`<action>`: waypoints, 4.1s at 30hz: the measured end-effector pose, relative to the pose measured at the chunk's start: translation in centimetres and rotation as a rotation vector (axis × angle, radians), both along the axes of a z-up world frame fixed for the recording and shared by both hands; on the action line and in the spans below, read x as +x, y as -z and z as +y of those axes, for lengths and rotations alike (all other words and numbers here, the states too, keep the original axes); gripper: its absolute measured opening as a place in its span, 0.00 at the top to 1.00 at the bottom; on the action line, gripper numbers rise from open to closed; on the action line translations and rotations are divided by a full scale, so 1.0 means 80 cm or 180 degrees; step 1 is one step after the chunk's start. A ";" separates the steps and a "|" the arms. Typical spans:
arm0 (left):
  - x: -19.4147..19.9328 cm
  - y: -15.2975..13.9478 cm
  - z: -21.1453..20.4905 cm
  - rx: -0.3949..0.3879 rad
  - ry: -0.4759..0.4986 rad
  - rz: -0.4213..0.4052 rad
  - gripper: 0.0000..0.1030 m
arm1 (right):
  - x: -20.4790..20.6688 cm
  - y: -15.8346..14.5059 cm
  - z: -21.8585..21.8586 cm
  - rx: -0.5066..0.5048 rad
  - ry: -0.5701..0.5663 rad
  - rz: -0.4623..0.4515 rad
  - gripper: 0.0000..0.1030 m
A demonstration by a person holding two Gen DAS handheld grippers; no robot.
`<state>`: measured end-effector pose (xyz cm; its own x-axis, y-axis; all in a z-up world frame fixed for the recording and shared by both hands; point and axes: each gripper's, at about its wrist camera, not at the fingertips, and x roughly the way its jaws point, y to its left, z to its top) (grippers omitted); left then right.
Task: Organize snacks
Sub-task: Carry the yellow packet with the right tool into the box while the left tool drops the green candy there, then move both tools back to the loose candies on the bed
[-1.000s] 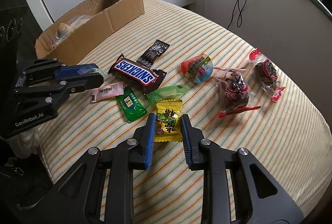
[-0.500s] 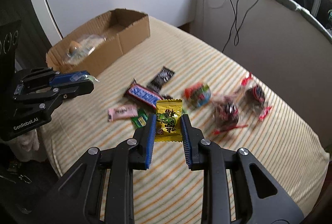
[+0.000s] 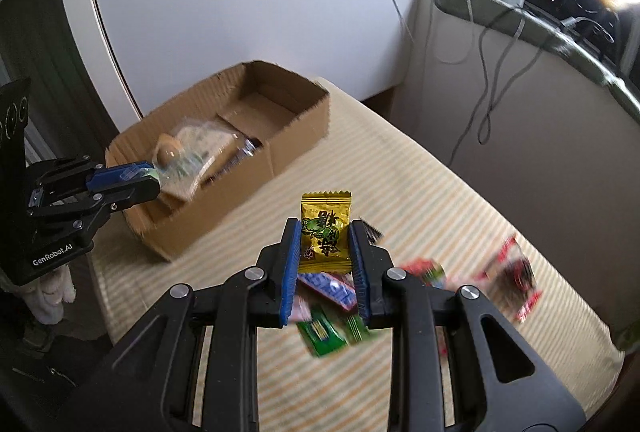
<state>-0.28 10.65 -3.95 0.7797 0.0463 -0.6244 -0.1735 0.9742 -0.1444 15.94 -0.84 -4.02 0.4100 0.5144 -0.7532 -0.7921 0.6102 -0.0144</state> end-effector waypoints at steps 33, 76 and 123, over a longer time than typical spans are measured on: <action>-0.008 0.024 0.096 -0.0025 -0.0518 0.0116 0.85 | 0.066 0.036 0.191 -0.0147 -0.0352 0.0145 0.76; -0.012 -0.004 0.040 0.0023 -0.0213 -0.0041 0.50 | 0.054 0.010 0.103 -0.0070 -0.0236 -0.0009 0.19; 0.063 0.070 -0.130 -0.0072 0.0858 0.0634 0.69 | -0.012 0.116 -0.038 -0.0579 -0.0768 0.0401 0.66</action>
<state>4.74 0.27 -9.55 0.6245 -0.1607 -0.7643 0.0629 0.9858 -0.1558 14.99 -3.90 -13.29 0.1904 0.4377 -0.8787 -0.9160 0.4011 0.0013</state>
